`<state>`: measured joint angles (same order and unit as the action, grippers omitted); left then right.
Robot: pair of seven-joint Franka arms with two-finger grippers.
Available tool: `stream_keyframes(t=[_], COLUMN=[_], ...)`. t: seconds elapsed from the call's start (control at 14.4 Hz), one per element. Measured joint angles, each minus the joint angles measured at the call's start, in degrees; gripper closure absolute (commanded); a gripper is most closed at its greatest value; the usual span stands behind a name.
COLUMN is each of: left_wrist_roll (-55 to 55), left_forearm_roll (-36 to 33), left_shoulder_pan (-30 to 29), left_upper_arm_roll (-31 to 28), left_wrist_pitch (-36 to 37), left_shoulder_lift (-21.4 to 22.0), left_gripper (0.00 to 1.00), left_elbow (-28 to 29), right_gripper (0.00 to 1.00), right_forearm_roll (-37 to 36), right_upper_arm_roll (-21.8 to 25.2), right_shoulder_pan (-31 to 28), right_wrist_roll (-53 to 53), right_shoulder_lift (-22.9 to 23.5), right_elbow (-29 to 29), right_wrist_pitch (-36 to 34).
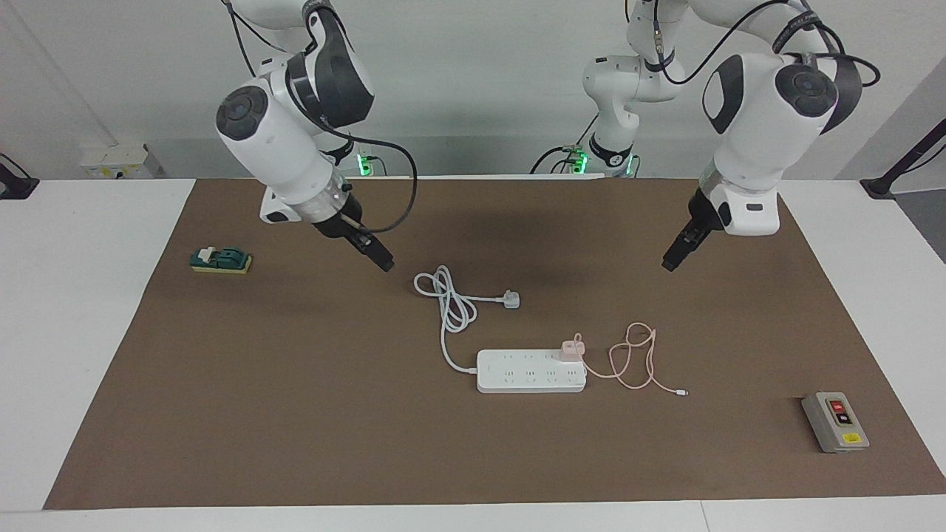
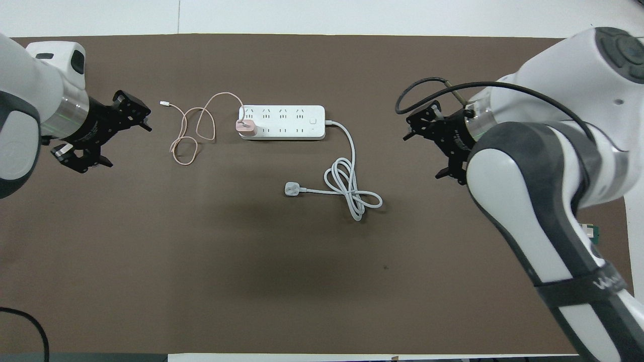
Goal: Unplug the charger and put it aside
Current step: 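Move the left gripper to the pink charger while the right gripper reaches the strip, then grasp the pink charger with the left gripper while the right gripper holds the strip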
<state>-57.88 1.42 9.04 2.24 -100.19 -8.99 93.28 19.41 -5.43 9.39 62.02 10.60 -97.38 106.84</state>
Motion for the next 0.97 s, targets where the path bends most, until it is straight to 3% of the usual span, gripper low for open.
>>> stream_keyframes(t=[0.28,0.56,0.63,0.97], left_wrist_roll=[-18.4,-32.0,-36.8,-44.1], left_forearm_roll=[1.4,3.0,1.8,0.6], left_shoulder_pan=[1.7,3.5,8.1,12.1], left_upper_arm_roll=[0.0,-0.2,-0.8,-2.3], left_wrist_pitch=[-4.7,-4.9,-5.2,-13.3], left_shoulder_lift=[-6.0,-15.1,-20.3,-23.4], left_gripper=[0.0,0.0,0.0,0.0], left_elbow=[-2.7,-12.9,-17.0,-15.2], right_gripper=[0.0,0.0,0.0,0.0], right_forearm_roll=[7.9,12.8,15.9,24.1], right_upper_arm_roll=[0.0,0.0,0.0,0.1], right_shoulder_pan=[3.8,6.9,8.3,8.7], right_wrist_roll=[11.9,19.5,20.4,21.4], right_shoulder_lift=[6.0,14.1,18.4,25.5], right_elbow=[0.7,4.9,7.2,12.2], right_wrist_pitch=[7.4,14.6,17.6,20.2])
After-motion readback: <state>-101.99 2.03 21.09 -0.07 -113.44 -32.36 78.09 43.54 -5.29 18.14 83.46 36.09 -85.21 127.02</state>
